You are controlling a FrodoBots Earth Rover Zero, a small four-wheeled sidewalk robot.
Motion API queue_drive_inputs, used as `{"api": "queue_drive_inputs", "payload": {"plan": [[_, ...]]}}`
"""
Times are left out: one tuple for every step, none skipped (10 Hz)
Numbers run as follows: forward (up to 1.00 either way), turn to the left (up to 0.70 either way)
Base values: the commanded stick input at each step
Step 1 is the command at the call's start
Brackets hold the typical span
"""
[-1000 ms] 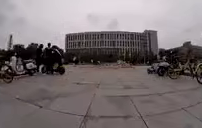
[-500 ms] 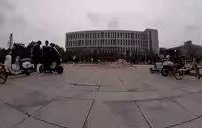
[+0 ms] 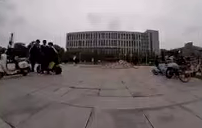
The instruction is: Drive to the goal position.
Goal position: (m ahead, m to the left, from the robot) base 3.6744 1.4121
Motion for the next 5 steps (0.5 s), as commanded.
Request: {"api": "queue_drive_inputs", "payload": {"plan": [[0.6, 0.01], [0.39, 0.01], [0.0, 0.0], [0.0, 0.0], [0.0, 0.0]]}}
